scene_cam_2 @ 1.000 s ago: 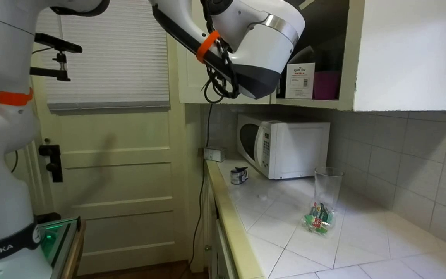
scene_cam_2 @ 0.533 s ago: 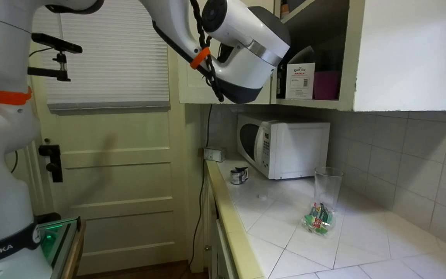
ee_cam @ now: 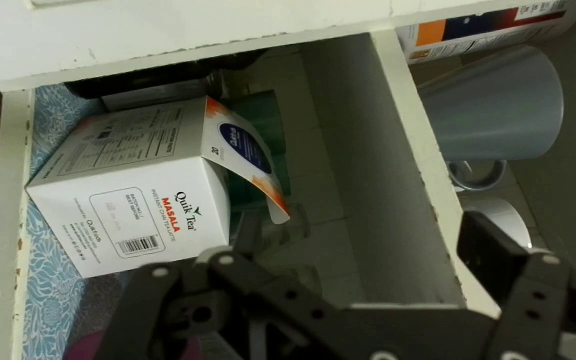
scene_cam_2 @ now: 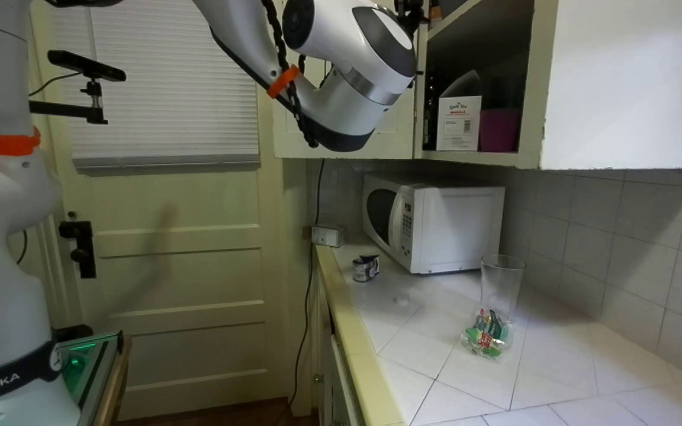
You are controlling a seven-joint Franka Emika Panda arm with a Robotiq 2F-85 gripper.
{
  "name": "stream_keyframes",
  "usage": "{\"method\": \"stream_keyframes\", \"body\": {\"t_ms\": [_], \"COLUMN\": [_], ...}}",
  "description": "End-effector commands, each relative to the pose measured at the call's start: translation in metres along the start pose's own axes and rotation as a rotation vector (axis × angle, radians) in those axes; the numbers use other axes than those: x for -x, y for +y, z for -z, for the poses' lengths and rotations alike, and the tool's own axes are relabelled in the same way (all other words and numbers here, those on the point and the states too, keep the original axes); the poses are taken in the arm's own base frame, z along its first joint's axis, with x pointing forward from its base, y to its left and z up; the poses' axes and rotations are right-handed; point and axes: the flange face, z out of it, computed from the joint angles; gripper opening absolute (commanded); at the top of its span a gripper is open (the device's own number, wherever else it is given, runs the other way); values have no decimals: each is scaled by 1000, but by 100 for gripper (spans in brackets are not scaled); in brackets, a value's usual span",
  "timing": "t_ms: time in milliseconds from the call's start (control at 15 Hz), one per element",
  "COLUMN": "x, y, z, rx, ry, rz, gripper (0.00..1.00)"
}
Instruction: Put the red cup in the cupboard
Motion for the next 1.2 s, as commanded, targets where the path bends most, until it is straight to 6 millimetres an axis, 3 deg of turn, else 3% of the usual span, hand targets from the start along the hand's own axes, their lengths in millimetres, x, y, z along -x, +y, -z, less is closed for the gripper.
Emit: {"method": "stream_keyframes", "body": {"t_ms": [0,400,933,1133], "x": [0,-2,-18,-11], "y": [1,3,14,24], "z": [0,-1,3,-4], "rx": [-1,11,250,278], "ry": [1,6,30,12], "rz": [1,-20,-26,15], "gripper": [100,100,100,100]}}
